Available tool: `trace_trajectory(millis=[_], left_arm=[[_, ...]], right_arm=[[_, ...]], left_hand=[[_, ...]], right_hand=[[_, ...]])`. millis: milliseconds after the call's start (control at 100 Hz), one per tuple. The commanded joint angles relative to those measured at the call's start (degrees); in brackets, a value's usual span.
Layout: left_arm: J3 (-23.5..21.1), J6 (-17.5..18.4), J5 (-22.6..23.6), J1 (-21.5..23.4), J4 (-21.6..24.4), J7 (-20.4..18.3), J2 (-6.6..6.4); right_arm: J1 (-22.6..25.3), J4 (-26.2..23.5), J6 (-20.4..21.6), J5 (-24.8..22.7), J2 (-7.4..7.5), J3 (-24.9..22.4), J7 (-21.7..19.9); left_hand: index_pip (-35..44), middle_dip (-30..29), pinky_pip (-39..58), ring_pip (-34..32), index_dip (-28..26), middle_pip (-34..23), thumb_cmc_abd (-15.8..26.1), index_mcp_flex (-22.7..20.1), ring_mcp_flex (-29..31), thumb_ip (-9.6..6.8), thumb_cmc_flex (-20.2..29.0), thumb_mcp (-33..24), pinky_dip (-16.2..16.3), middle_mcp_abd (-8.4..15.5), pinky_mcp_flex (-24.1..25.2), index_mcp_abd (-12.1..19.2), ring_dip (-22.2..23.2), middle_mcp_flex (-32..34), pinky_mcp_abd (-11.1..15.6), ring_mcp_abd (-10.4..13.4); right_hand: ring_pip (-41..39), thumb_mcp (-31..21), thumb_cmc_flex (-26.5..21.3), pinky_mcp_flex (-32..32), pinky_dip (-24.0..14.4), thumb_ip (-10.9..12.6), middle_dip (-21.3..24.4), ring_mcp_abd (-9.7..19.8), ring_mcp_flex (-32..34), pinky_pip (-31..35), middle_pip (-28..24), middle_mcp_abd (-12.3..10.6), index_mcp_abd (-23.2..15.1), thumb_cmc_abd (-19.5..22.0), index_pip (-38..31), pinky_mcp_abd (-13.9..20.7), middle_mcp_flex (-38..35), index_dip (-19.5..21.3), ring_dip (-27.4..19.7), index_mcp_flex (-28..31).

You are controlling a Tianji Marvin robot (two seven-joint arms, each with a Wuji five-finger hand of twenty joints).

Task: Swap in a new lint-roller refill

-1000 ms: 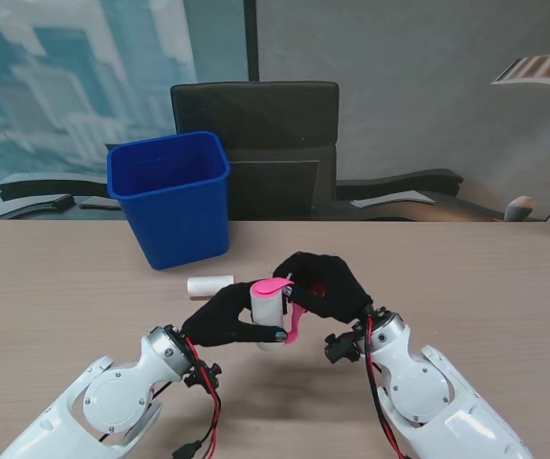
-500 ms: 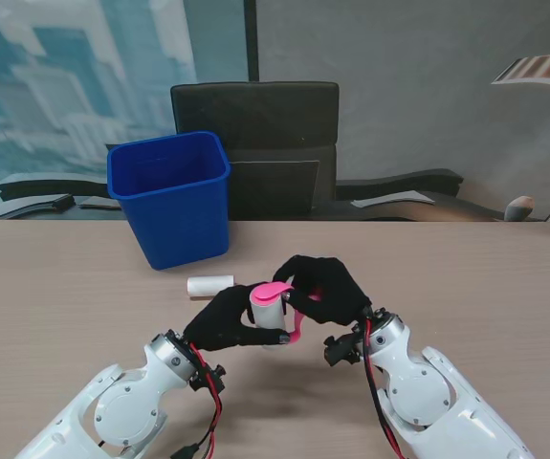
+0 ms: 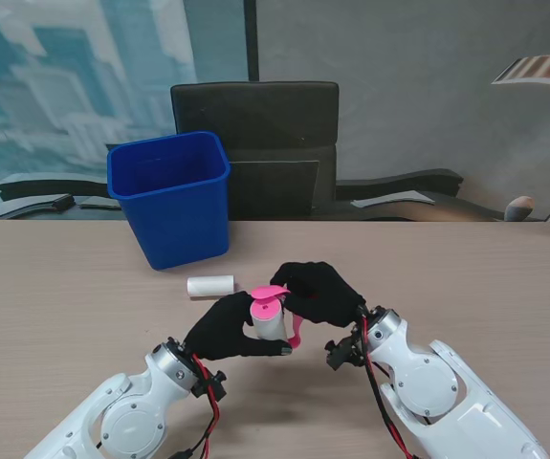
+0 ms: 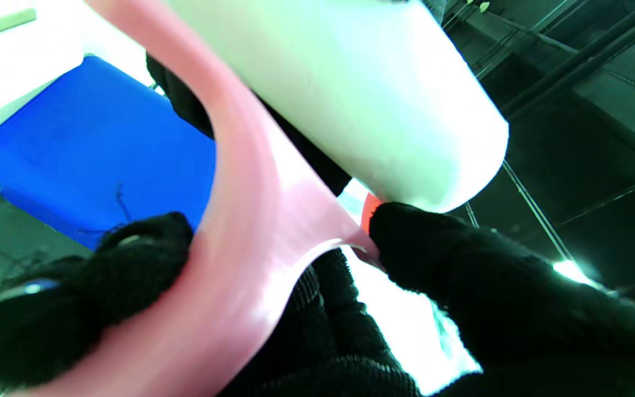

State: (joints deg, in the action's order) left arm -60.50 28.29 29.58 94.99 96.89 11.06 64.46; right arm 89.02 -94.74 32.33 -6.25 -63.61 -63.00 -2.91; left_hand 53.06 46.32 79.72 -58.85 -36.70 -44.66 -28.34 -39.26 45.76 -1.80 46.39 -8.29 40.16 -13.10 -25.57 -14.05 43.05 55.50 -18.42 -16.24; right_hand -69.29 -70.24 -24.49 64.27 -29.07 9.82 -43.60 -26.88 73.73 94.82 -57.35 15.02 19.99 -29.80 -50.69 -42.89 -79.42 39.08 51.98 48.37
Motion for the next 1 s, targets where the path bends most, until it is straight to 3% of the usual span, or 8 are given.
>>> trace_trajectory(millis=[0,60,190,350,420,500,710,990], left_arm=[[-0.6,0.3,0.8,-1.4,1.7,0.8,1.16],[-0.6,0.6,1.8,-1.5,1.5,1.5,1.18],[-0.9,0.9,3.8,-1.6,1.3,2.6,1.16],[-2.6,-0.7,5.8,-1.0,2.2,2.1,0.68],[-3.6,-1.2,6.7,-0.9,2.5,1.3,0.39],[-4.6,-1.9,7.6,-0.8,2.6,1.3,0.27],[-7.8,-2.9,9.8,-0.6,3.7,2.2,0.2],[-11.0,-5.1,8.1,-2.9,6.5,0.6,0.32]], right_arm=[[1.6,0.4,-0.6,-0.6,0.09,2.0,-2.5],[1.7,0.3,-1.0,-0.1,0.12,2.0,-2.9],[1.9,0.2,-1.7,0.5,0.17,1.7,-3.4],[2.1,0.4,-0.8,0.2,0.17,0.8,-3.1],[2.3,0.5,-0.6,-1.5,0.21,-0.3,-2.6],[2.6,0.5,-0.5,-3.6,0.17,-1.7,-1.7],[4.0,0.4,-0.4,-11.0,-0.36,-5.4,3.0],[4.3,1.3,-1.6,-14.5,-0.72,-7.3,5.5]], left_hand=[[5.9,2.6,2.9,-2.3,-2.7,-1.4,6.7,5.6,2.3,-6.99,11.1,-28.4,0.0,1.2,-0.3,9.1,1.2,1.2,1.7,0.4],[5.9,2.6,2.9,-2.4,-2.7,-1.5,6.7,5.6,2.3,-7.07,11.0,-28.5,0.0,1.3,-0.3,9.2,1.2,1.2,1.7,0.5],[5.9,2.6,3.0,-2.5,-2.8,-1.6,6.6,5.6,2.4,-7.2,10.9,-28.6,0.0,1.4,-0.4,9.2,1.2,1.3,1.8,0.6],[4.9,1.7,3.0,-1.7,-1.8,-0.7,6.4,5.1,2.2,-7.13,10.7,-28.5,0.0,1.0,-0.4,8.4,0.7,1.3,1.8,0.2],[2.6,-0.4,2.6,-0.1,0.8,1.1,6.6,3.8,2.1,-5.46,12.1,-26.8,-0.2,0.5,-0.3,7.2,-0.2,1.4,1.5,-0.2],[-1.6,-3.3,2.0,1.2,6.1,1.8,8.1,2.0,2.0,-0.14,14.6,-21.7,-0.5,0.4,-0.2,4.7,-1.2,1.1,1.3,-0.3],[-4.3,-8.3,1.7,1.1,10.6,-1.1,14.1,-0.2,3.2,4.11,21.6,-6.0,-0.9,0.7,-1.2,2.9,-2.0,1.3,0.2,-0.2],[-3.8,-8.0,1.8,1.0,9.1,-1.5,16.0,0.7,2.7,3.62,23.3,-1.6,-0.9,1.5,-0.8,4.3,-2.0,0.8,0.7,0.2]], right_hand=[[-34.5,-2.5,-2.3,3.9,-5.3,3.6,-3.7,35.8,1.7,21.6,-29.5,-2.4,-6.4,8.1,-15.7,36.0,-3.9,0.0,9.9,26.6],[-34.3,3.6,-1.8,3.9,-5.6,4.9,-4.3,36.0,1.8,22.1,-30.4,-2.5,-6.9,13.7,-13.3,36.1,-3.9,6.6,11.3,27.8],[-34.9,16.7,-1.6,4.0,-6.0,-4.5,-5.6,32.9,1.7,22.5,-31.9,-2.6,-8.1,21.0,-14.7,36.0,-3.8,7.3,11.7,28.4],[-33.9,14.1,-2.4,4.1,-5.7,1.1,-6.4,39.0,1.9,21.7,-31.9,-6.4,-11.4,3.1,-11.6,39.3,-3.8,5.3,12.0,27.7],[-33.4,11.1,-2.7,4.1,-5.6,-3.6,-6.6,40.6,2.0,21.1,-31.4,-8.2,-13.4,-6.0,-9.0,40.4,-3.8,3.8,11.8,27.2],[-33.2,10.1,-3.6,4.1,-5.4,-9.4,-6.5,41.3,2.1,20.5,-30.9,-9.3,-15.0,-12.2,-10.0,41.0,-3.8,-1.3,11.5,25.8],[-32.9,15.0,-0.7,3.9,-5.2,-11.4,-6.5,42.1,2.1,19.2,-30.5,-10.2,-15.9,-11.0,-6.3,41.1,-3.7,5.2,11.0,26.7],[-32.8,21.5,0.9,3.9,-5.2,-12.2,-6.4,42.3,2.1,19.1,-30.1,-9.9,-15.0,-3.9,-5.3,41.1,-3.7,5.7,10.9,26.8]])
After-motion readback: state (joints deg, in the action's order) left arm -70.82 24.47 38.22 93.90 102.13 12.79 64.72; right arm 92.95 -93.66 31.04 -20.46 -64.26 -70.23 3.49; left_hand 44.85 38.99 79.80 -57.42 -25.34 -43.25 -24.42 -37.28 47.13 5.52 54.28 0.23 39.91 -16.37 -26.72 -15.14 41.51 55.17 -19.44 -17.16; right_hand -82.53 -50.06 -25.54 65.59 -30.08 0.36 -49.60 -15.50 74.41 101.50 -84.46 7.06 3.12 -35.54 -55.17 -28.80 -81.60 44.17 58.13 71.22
